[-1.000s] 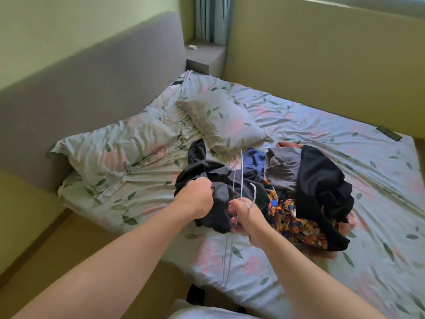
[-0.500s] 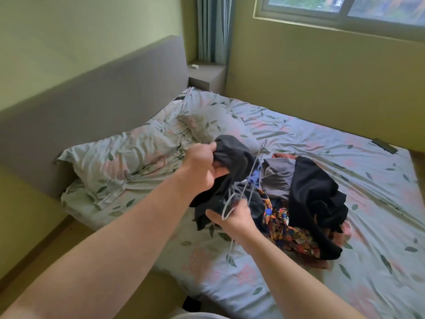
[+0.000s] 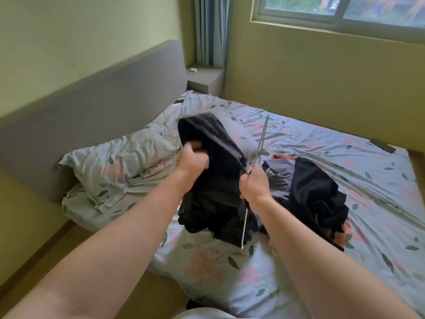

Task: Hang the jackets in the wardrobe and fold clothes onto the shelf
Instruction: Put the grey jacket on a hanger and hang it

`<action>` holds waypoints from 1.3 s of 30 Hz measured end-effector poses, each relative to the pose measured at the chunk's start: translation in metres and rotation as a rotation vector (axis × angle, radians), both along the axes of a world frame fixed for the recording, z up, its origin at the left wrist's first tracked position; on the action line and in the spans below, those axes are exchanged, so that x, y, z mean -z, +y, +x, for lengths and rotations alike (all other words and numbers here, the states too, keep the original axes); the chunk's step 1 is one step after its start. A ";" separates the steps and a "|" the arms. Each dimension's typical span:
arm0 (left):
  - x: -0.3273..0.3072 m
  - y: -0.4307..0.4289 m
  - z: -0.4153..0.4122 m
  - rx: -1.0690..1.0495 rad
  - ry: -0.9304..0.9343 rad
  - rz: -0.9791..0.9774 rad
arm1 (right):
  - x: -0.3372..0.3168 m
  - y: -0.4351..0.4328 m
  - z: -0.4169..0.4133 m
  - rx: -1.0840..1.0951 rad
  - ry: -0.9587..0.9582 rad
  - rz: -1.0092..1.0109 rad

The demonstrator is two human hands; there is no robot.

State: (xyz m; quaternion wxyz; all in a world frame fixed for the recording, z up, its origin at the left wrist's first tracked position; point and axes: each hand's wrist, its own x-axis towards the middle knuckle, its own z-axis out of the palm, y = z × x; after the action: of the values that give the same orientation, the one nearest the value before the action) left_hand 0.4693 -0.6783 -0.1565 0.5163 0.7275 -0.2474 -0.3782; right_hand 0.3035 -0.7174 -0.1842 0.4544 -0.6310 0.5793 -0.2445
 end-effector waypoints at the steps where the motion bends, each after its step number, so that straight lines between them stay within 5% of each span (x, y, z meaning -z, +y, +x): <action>1: 0.027 0.007 0.005 0.089 -0.107 0.173 | -0.009 -0.003 0.003 0.007 -0.020 -0.011; 3: 0.076 0.024 0.004 0.352 -0.242 0.501 | -0.029 -0.007 0.013 0.005 -0.075 -0.025; 5: 0.104 0.038 -0.007 0.504 -0.331 0.585 | -0.048 -0.009 0.021 -0.001 -0.131 0.013; 10: 0.127 0.049 -0.032 -0.021 -0.669 0.195 | -0.086 -0.015 0.023 0.065 -0.130 0.126; 12: 0.144 0.050 -0.032 -0.139 -0.525 0.353 | -0.096 -0.016 0.016 0.102 -0.122 0.159; 14: 0.155 0.049 -0.029 -0.155 -0.078 0.491 | -0.101 -0.017 0.009 0.112 -0.144 0.208; 17: 0.156 0.041 -0.022 -0.184 0.384 0.379 | -0.104 -0.019 -0.003 0.095 -0.129 0.219; 21: 0.136 0.015 -0.003 -0.120 0.338 0.221 | -0.099 -0.026 -0.022 0.095 -0.084 0.198; 32: 0.023 -0.040 0.014 0.220 -0.165 -0.054 | -0.081 -0.042 -0.065 0.093 0.076 0.158; 39: -0.014 -0.046 -0.010 0.307 0.115 -0.118 | -0.067 -0.029 -0.063 0.013 0.201 0.260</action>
State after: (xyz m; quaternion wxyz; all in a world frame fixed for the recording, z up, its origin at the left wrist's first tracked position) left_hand 0.4589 -0.7240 -0.1425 0.5075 0.6268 -0.3473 -0.4785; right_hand 0.2405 -0.7466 -0.1172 0.4701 -0.5843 0.6529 -0.1061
